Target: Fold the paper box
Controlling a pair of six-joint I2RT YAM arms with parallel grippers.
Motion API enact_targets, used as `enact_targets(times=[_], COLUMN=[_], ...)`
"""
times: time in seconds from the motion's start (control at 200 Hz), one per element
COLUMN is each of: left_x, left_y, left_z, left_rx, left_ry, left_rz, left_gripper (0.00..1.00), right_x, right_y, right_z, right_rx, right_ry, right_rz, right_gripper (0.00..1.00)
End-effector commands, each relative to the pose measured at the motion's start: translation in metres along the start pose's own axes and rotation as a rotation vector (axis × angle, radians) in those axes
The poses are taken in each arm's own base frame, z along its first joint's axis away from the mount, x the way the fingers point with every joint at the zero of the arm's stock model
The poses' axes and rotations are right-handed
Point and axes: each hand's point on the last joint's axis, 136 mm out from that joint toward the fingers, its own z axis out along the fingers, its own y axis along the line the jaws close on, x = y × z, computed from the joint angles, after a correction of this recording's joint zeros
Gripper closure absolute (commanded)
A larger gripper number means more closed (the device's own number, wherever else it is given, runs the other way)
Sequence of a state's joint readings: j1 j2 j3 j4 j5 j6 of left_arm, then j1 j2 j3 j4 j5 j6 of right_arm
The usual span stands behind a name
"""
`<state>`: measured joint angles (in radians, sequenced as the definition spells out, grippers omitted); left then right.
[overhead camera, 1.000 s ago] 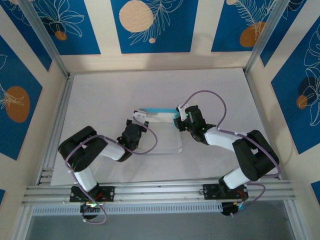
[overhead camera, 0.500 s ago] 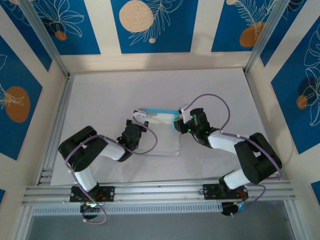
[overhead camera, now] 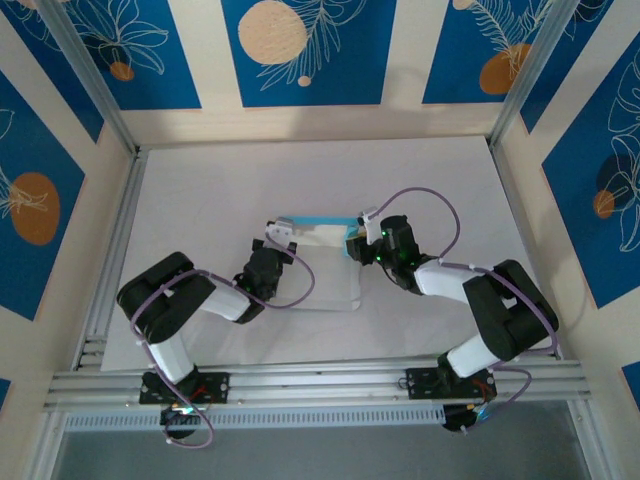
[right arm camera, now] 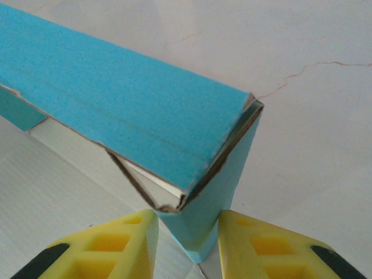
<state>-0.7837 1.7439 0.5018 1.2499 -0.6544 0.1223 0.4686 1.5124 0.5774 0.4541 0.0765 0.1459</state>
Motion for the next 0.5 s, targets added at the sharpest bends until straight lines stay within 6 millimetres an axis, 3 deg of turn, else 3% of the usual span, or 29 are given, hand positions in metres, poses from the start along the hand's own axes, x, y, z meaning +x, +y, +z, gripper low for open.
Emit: enact_targets(times=[0.0,0.495], left_x=[0.003,0.006], left_y=[-0.018,-0.018], left_z=[-0.004,-0.004], left_rx=[0.076,0.074], left_ry=[-0.006,-0.001], left_rz=[0.015,0.015], left_gripper=[1.0,1.0], right_x=[0.017,0.026], right_y=[0.015,0.013], right_z=[0.004,0.007], right_rx=[-0.081,-0.063], right_ry=[0.041,0.045], right_rz=[0.019,0.027], right_gripper=[0.65,0.6])
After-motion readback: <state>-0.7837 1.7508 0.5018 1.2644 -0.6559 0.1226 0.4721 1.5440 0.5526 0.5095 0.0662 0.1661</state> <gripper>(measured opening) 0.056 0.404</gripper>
